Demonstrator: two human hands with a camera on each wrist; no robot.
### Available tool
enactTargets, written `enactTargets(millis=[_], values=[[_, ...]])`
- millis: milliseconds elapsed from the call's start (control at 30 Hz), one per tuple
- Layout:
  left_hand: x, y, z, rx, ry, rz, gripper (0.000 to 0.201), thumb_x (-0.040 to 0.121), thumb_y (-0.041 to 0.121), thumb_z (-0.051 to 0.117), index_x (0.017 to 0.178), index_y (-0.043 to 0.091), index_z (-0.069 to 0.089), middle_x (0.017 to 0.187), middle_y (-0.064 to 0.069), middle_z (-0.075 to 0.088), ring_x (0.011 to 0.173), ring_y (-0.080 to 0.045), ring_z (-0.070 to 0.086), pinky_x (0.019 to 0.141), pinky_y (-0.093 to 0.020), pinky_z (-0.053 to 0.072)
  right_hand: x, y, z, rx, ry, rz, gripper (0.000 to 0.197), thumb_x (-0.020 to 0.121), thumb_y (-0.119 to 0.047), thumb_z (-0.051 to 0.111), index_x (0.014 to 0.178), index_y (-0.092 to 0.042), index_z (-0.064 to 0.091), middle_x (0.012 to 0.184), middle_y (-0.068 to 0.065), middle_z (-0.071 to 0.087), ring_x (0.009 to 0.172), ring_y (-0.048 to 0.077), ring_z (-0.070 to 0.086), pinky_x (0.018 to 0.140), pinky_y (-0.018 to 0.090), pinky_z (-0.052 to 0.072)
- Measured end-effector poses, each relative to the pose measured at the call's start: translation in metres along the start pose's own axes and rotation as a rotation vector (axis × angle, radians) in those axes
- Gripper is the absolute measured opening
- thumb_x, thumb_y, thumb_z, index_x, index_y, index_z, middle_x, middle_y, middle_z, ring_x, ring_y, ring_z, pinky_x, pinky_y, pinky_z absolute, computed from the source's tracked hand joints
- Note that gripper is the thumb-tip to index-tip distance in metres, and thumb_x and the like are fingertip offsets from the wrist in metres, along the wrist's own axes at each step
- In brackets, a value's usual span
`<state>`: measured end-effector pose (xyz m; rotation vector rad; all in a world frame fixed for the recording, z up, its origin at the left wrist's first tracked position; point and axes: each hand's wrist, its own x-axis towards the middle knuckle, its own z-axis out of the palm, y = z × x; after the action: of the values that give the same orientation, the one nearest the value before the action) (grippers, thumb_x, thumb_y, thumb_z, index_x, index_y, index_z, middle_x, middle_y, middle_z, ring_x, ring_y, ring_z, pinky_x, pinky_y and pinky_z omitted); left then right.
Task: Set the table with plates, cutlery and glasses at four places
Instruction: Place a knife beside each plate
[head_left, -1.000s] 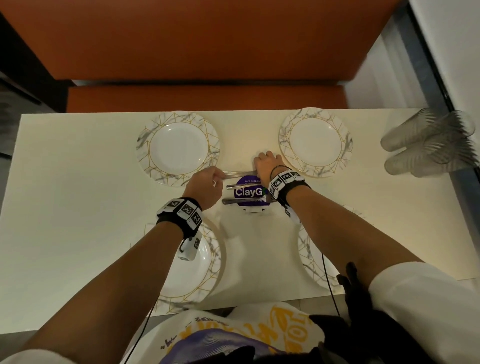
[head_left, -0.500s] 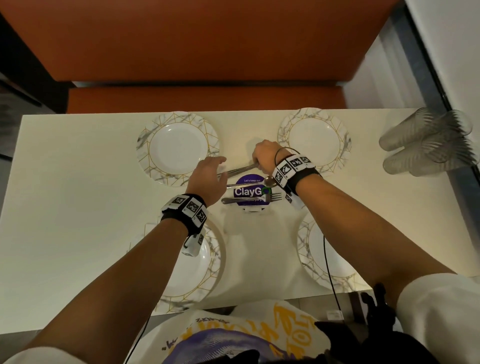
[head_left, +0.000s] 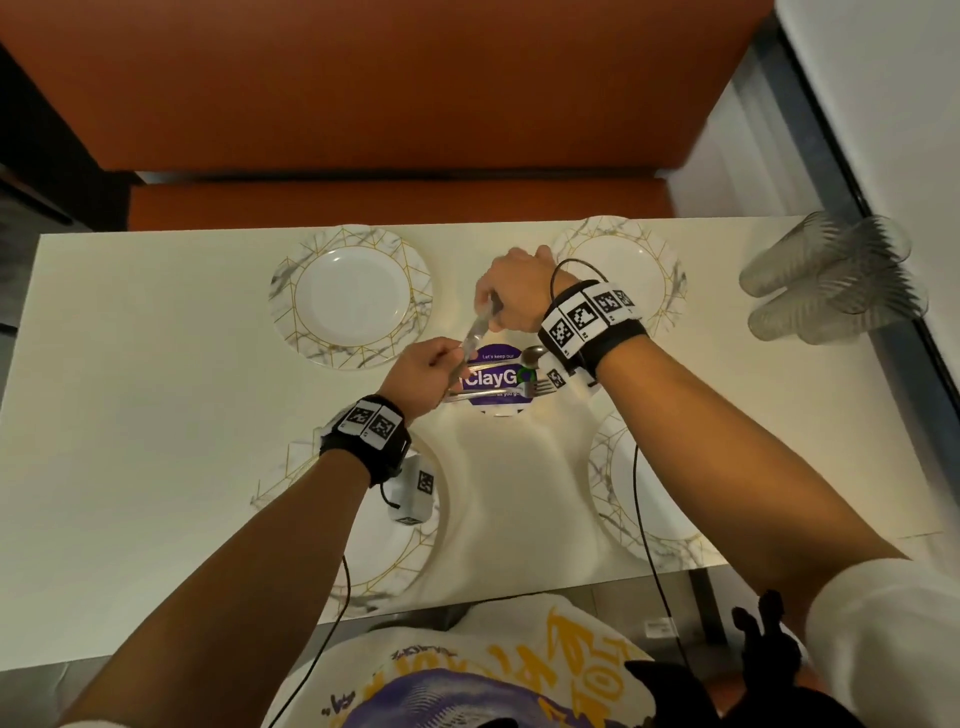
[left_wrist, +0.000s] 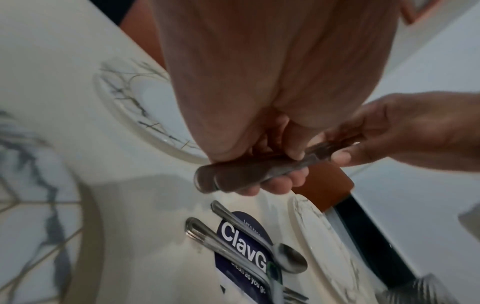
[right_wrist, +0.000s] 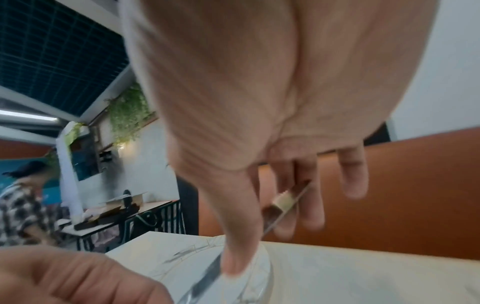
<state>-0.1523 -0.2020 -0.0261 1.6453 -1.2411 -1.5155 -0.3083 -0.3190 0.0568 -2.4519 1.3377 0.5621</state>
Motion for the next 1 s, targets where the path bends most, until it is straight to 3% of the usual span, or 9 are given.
enactTargets(millis=[133, 233, 300, 367, 467, 567, 700, 867, 1000], values=[[-0.009, -0.014, -0.007, -0.104, 0.054, -0.104, 0.026, 0.106, 0.025, 0.05, 0.095, 0.008, 0.066, 0.073, -0.004, 0.064, 0.058, -0.015, 0.053, 0.059, -0.032, 0.046, -0.007, -0.011, 0.035, 0.416, 0.436, 0.171, 0.045, 0.087, -0.036, 0.068, 0.129, -0.027, 0.055, 0.123, 0.001, 0.056, 0.117, 0.023, 0.05, 0.1, 0.045, 0.044], [-0.022, -0.023, -0.01, -0.125, 0.092, -0.172, 0.028, 0.106, 0.026, 0.05, 0.09, 0.009, 0.065, 0.075, -0.006, 0.065, 0.063, -0.022, 0.054, 0.062, -0.033, 0.047, -0.015, -0.042, 0.071, 0.783, 0.566, 0.312, 0.04, 0.087, -0.03, 0.071, 0.123, -0.021, 0.055, 0.12, 0.003, 0.052, 0.107, 0.02, 0.055, 0.093, 0.038, 0.051], [-0.029, -0.027, -0.009, -0.187, 0.106, -0.2, 0.026, 0.106, 0.022, 0.05, 0.09, 0.009, 0.066, 0.078, -0.008, 0.065, 0.066, -0.021, 0.056, 0.064, -0.034, 0.05, -0.019, -0.059, 0.09, 0.937, 0.559, 0.405, 0.051, 0.087, -0.032, 0.073, 0.13, -0.017, 0.048, 0.124, 0.005, 0.051, 0.106, 0.017, 0.057, 0.086, 0.027, 0.049], [-0.038, -0.033, -0.009, -0.245, 0.123, -0.206, 0.023, 0.105, 0.019, 0.053, 0.091, 0.008, 0.067, 0.08, -0.009, 0.066, 0.066, -0.02, 0.057, 0.063, -0.033, 0.051, -0.027, -0.075, 0.102, 1.028, 0.474, 0.434, 0.054, 0.088, -0.037, 0.073, 0.131, -0.016, 0.046, 0.111, 0.003, 0.062, 0.095, 0.013, 0.061, 0.078, 0.023, 0.047], [-0.052, -0.041, -0.007, -0.28, 0.107, -0.192, 0.021, 0.104, 0.02, 0.057, 0.099, 0.004, 0.068, 0.084, -0.01, 0.068, 0.068, -0.019, 0.062, 0.061, -0.029, 0.056, -0.037, -0.093, 0.115, 1.03, 0.333, 0.399, 0.022, 0.093, -0.034, 0.069, 0.101, -0.016, 0.058, 0.075, -0.005, 0.064, 0.069, 0.007, 0.06, 0.063, 0.025, 0.045], [-0.063, -0.047, -0.004, -0.364, 0.092, -0.2, 0.016, 0.105, 0.016, 0.057, 0.102, 0.005, 0.068, 0.087, -0.014, 0.068, 0.078, -0.025, 0.068, 0.074, -0.039, 0.064, -0.041, -0.105, 0.13, 1.024, 0.365, 0.39, 0.021, 0.093, -0.027, 0.067, 0.079, -0.012, 0.063, 0.076, 0.003, 0.07, 0.072, 0.022, 0.066, 0.07, 0.038, 0.055], [-0.076, -0.06, -0.007, -0.354, 0.11, -0.198, 0.014, 0.103, 0.014, 0.059, 0.101, 0.009, 0.071, 0.095, -0.017, 0.071, 0.087, -0.03, 0.072, 0.079, -0.046, 0.064, -0.054, -0.112, 0.144, 1.183, 0.425, 0.425, 0.019, 0.095, -0.026, 0.066, 0.087, -0.009, 0.069, 0.071, 0.004, 0.073, 0.071, 0.024, 0.071, 0.077, 0.049, 0.06], [-0.09, -0.08, -0.017, -0.36, 0.167, -0.202, 0.013, 0.102, 0.011, 0.061, 0.102, 0.006, 0.073, 0.09, -0.017, 0.068, 0.083, -0.027, 0.07, 0.08, -0.049, 0.064, -0.073, -0.107, 0.168, 1.253, 0.466, 0.529, 0.026, 0.096, -0.03, 0.064, 0.08, -0.009, 0.067, 0.067, 0.007, 0.07, 0.062, 0.026, 0.067, 0.073, 0.051, 0.061], [-0.101, -0.091, -0.022, -0.386, 0.167, -0.21, 0.011, 0.1, 0.011, 0.065, 0.103, 0.005, 0.073, 0.095, -0.021, 0.069, 0.081, -0.026, 0.069, 0.076, -0.05, 0.064, -0.089, -0.117, 0.192, 1.129, 0.316, 0.557, 0.027, 0.099, -0.029, 0.059, 0.076, -0.015, 0.057, 0.074, 0.004, 0.066, 0.066, 0.023, 0.064, 0.068, 0.037, 0.055]])
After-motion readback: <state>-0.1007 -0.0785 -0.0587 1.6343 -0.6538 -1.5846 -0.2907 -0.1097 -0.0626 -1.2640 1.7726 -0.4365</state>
